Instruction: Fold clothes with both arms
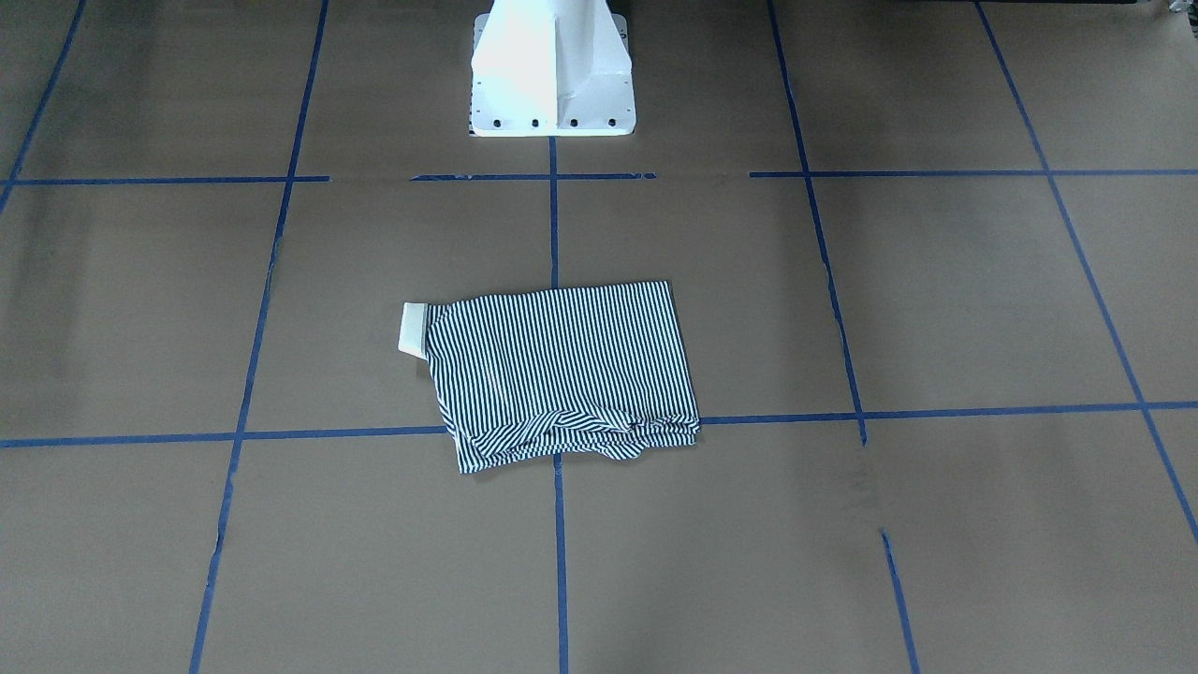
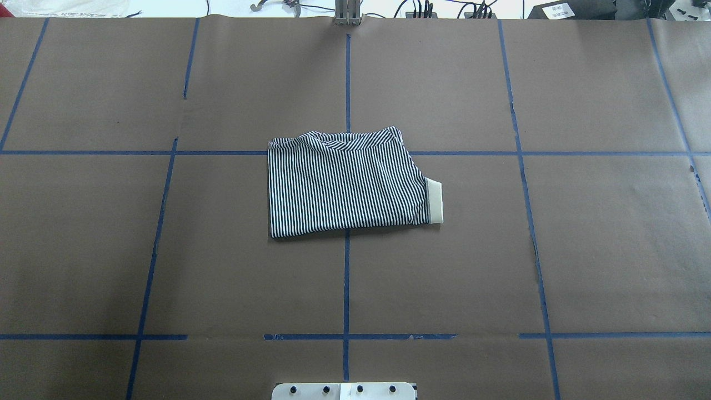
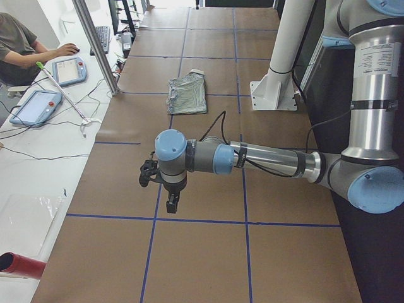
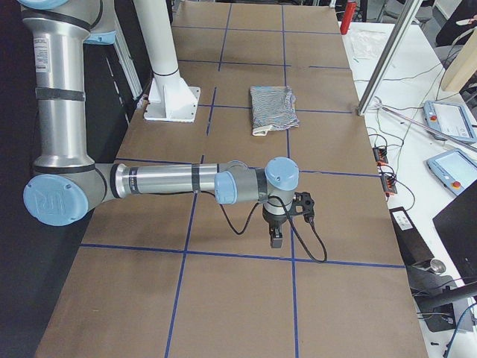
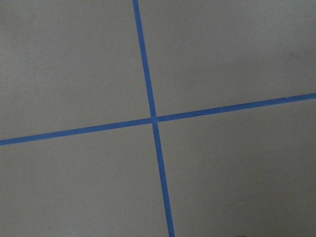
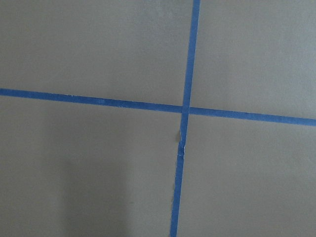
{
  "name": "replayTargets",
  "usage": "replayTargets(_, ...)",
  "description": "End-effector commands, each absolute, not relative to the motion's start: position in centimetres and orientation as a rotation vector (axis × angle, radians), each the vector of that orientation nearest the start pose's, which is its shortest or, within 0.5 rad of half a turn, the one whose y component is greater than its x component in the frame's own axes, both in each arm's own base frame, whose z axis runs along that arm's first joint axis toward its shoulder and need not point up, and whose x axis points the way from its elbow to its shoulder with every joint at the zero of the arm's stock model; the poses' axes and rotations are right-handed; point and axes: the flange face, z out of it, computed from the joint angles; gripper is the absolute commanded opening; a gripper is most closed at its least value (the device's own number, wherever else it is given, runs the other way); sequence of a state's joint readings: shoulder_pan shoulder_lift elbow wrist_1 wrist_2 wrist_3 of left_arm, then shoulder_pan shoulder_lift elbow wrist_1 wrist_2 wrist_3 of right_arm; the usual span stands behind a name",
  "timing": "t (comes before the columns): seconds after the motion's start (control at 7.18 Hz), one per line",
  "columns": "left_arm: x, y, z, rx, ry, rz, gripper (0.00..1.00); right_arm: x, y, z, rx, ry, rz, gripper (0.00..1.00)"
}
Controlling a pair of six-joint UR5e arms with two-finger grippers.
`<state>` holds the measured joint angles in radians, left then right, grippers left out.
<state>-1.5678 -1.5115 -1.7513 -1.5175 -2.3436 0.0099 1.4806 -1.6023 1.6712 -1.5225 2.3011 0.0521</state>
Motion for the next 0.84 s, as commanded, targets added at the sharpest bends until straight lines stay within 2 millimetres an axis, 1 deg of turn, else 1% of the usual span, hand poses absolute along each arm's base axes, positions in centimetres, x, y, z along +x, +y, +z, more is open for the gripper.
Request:
replayTargets(0.0,-6.2,-46.1,60.9,0.037,0.776,-0.025,1.00,2.7,-48.4,62.6,0.042,-0.750,-0.136,1.00)
replayTargets(0.14,-6.1,-46.1,60.6,0.036,0.777,-0.024,1.00,2.9,-48.4,61.9,0.017,-0.749,-0.149,1.00)
replayTargets(0.28,-6.2,-46.1,61.2,0.031,0.776,-0.026,1.00,3.4,-48.1,60.6,0.010,-0.748,-0.142,1.00)
replayTargets(0.42,-6.4,-45.4,61.6,0.023,0.757,-0.035,1.00,3.5,-47.6,59.4,0.015,-0.735,-0.143,1.00)
replayTargets(0.56,-6.2,-44.6,62.9,-0.001,0.764,-0.045,1.00,3.7,-47.6,59.8,0.008,-0.717,-0.137,1.00)
replayTargets(0.7,-6.2,-45.1,60.7,0.040,0.770,-0.028,1.00,3.8,-47.6,60.0,0.009,-0.697,-0.131,1.00)
